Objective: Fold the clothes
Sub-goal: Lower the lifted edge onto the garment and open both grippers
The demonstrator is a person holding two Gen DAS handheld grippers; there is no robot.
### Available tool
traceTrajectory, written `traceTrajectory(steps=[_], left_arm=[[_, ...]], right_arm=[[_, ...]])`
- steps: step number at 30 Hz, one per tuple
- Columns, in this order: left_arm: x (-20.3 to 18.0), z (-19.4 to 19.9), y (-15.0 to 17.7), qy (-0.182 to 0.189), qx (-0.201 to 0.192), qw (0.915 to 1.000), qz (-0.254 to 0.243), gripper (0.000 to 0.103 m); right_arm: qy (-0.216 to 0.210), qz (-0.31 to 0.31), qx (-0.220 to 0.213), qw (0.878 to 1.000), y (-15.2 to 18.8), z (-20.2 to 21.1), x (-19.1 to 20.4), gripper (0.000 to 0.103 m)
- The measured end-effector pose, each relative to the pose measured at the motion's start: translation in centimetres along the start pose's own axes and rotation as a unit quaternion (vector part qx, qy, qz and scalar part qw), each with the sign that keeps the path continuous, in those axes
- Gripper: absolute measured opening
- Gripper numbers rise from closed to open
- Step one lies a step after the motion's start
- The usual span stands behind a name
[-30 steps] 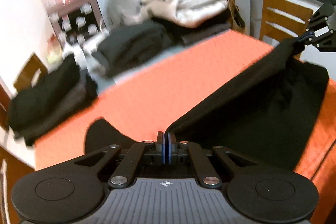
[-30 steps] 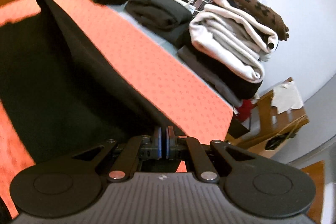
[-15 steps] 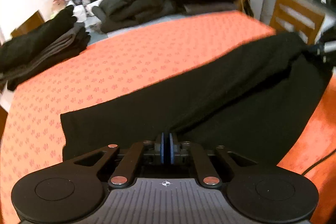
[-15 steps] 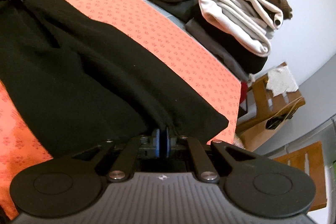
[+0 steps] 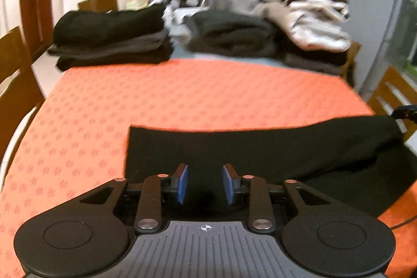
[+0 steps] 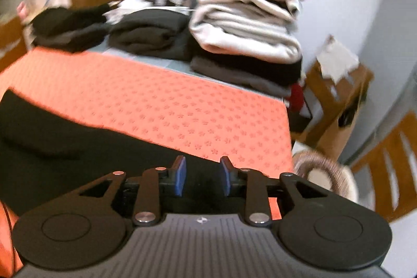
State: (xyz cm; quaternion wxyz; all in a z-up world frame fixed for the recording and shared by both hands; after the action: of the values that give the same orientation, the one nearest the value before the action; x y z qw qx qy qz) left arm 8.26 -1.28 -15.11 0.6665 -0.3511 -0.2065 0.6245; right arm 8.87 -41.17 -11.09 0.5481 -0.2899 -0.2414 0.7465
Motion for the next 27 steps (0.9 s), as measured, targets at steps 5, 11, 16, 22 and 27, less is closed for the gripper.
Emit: traceTrajectory(steps=[5,11,16,22,27], left_arm=[[1.4,0.0,0.9,-0.030,0.012,0.9995,0.004,0.032],[3.6,3.2,0.7,-0.067,-0.005,0.9933,0.094,0.043],[5.1,3.0,0.5,-0.056,0.013,0.9807,0.187,0.047],[5.4,1.9,0.0,-0.054,0.018,0.9816,0.182,0.011],[5.5,2.1,0.0,-0.077,0.014,0.9865,0.144,0.011]], right_arm=[[-0.013,-0.037,0.028,0.999,1.8,-2.5,-0.4,0.033],[-0.016,-0.050,0.032,0.998,2.0,-2.2,-0.3,0.036],[-0.013,-0.035,0.020,0.999,1.4,-0.1,0.7,0.036],[-0.008,-0.035,0.013,0.999,1.3,1.9,1.5,0.037],[-0.009,-0.034,0.011,0.999,1.5,2.6,2.3,0.037]])
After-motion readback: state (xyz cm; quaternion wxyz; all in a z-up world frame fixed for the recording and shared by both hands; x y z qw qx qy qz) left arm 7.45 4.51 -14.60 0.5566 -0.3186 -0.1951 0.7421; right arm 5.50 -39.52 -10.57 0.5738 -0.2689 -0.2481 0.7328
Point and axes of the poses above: each gripper's, at about its wrist camera, not at the fingertips, and z roughly against the way its jaws point, x to its left, y to its underside, the point moved 4 cm from there along -z, roughly the way its jaws point, and after that the axes turned 4 degrees about z, right-handed, at the moved point
